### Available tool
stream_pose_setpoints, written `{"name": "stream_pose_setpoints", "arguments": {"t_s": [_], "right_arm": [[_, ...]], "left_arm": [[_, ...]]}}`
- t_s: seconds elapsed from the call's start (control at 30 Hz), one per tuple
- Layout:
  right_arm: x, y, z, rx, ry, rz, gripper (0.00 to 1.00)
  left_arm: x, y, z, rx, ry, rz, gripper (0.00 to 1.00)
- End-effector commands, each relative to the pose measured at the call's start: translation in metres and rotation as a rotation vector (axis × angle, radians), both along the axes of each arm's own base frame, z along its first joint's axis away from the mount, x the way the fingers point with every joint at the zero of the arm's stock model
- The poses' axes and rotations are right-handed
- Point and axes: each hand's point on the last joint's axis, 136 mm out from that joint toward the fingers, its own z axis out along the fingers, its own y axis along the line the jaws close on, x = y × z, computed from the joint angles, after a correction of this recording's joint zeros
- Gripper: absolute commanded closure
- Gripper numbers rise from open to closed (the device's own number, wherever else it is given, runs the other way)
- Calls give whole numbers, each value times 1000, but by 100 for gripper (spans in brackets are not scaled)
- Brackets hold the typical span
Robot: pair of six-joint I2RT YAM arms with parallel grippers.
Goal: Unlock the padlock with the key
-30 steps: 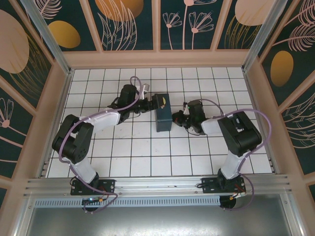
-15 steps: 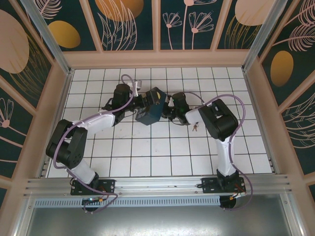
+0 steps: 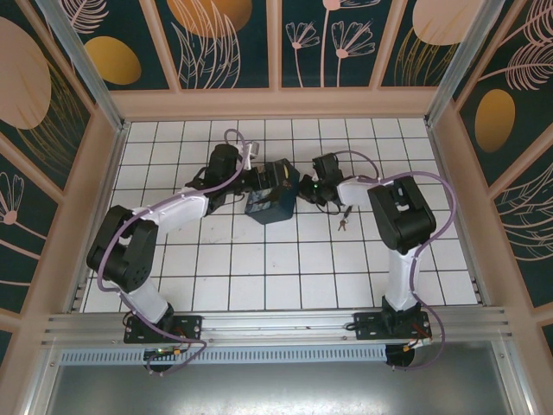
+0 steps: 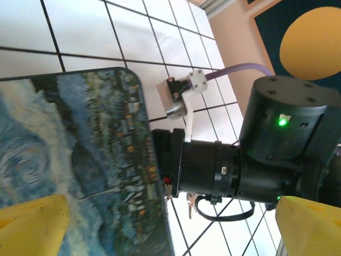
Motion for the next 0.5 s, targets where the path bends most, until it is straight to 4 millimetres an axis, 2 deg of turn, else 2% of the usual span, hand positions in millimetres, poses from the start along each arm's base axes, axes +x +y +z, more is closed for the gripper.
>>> {"name": "stream_pose_setpoints", "arguments": {"t_s": [0.0, 0.1, 0.2, 0.3, 0.37, 0.47], "right_arm": [[-13, -74, -23, -250, 66, -107, 85], [-13, -89, -7, -270, 24, -123, 82], [-16, -101, 2, -333, 8, -115, 71], [-14, -115, 19, -355, -88, -131, 58], [-9, -129, 34, -365, -177, -155, 36], [-4, -166, 67, -439, -349, -248, 3]], "left_arm": [[14, 8, 9, 89, -58, 48, 2], [34, 39, 3, 256, -110, 152, 1], [51, 82, -1, 300, -133, 259, 1], [64, 130, 2, 379, -206, 393, 1], [64, 161, 7, 442, -295, 475, 1], [50, 213, 20, 619, -481, 625, 1]]}}
